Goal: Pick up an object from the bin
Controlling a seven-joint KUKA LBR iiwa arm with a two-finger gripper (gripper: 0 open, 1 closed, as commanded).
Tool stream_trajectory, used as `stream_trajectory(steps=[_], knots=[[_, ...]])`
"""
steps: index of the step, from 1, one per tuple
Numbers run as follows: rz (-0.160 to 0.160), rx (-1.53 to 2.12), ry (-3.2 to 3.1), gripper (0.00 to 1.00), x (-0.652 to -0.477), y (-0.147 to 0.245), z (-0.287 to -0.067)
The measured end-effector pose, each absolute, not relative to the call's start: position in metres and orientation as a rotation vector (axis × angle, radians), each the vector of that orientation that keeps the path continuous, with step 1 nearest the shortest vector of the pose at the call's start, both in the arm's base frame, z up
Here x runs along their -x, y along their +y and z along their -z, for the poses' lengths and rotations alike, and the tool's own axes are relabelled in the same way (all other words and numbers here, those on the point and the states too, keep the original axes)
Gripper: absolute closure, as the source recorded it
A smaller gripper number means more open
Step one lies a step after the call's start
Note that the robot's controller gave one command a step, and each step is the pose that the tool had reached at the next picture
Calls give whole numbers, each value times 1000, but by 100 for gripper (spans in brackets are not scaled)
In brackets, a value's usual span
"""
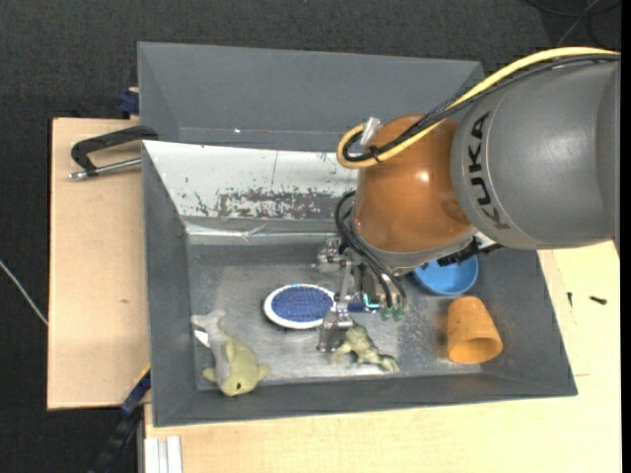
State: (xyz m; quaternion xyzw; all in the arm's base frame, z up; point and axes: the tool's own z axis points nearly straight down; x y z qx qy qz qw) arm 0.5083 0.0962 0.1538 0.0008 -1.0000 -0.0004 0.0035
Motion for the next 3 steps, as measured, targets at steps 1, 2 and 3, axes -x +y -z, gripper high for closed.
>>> stream_trajectory(steps=[1,2,3], knots=[[5,248,-3137,0,-513,79,-71],[8,249,-3142,100,-515,80,-74],[-2,-186,-3148,100,-522,15,-237]])
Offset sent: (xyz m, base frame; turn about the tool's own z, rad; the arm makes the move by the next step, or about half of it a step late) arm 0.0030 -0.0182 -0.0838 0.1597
